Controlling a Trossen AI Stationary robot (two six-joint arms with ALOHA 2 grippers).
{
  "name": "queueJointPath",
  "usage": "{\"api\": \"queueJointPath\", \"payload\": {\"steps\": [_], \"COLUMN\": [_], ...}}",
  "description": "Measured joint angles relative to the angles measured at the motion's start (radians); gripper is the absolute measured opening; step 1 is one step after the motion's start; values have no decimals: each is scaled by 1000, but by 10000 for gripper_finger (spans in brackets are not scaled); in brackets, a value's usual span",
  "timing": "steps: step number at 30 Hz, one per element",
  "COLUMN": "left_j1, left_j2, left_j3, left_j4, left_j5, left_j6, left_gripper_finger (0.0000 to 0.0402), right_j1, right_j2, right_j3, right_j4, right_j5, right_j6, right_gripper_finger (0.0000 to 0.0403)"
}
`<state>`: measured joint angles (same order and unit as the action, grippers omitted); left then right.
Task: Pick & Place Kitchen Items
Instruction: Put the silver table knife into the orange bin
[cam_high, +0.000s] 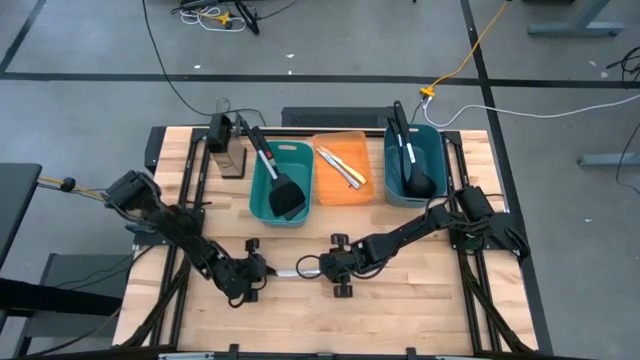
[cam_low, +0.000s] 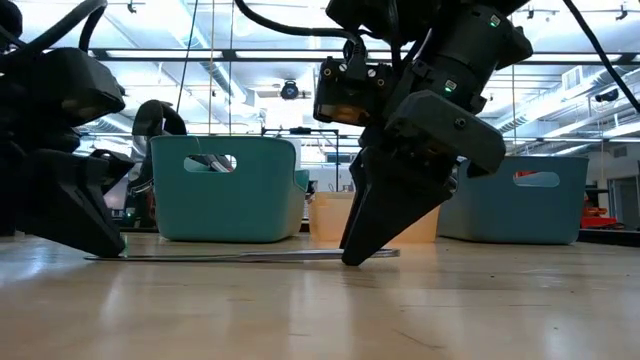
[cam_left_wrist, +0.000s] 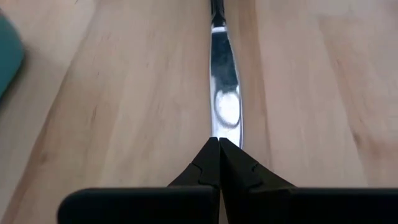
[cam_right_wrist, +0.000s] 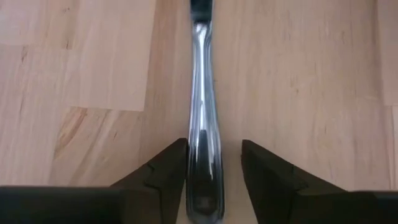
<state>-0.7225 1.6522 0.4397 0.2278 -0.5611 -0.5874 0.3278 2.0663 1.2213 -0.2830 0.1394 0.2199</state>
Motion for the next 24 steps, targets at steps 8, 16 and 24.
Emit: {"api": "queueJointPath", "payload": {"steps": [8, 16, 24], "left_j1": [7, 7, 5], "left_j2": [54, 55, 58], "left_j3": [3, 3, 1], "left_j4": [80, 81, 97], "left_j5": [-2, -2, -18], "left_j6": [-4, 1, 14], "left_gripper_finger": [1, 1, 1], "right_j1": [-9, -26, -15], "right_j2": [0, -5, -6], "right_j3": [5, -4, -4], "right_j4": [-33, -57, -54], "right_j5": [-24, -82, -33], "right_j6": [5, -18, -68], "right_gripper_finger": [151, 102, 73]}}
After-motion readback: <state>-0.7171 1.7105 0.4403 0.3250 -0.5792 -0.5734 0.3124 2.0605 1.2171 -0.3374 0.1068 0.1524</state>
